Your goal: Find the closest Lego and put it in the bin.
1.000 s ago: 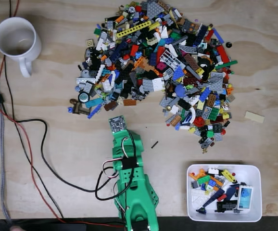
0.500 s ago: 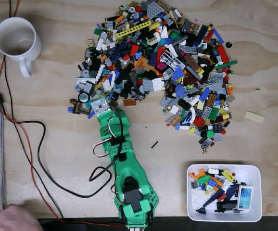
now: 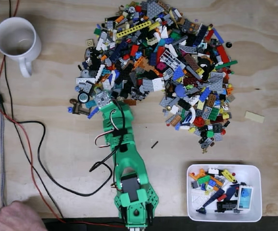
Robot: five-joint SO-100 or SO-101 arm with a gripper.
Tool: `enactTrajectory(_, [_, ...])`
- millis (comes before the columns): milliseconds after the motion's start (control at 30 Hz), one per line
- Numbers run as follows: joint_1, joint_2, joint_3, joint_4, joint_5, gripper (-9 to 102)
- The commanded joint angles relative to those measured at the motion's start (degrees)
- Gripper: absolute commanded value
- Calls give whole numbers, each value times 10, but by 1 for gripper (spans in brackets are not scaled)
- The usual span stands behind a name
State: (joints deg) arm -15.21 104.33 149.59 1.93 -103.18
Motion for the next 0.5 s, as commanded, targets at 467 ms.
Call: enactTrajectory(467, [46, 229, -18, 98, -6, 0])
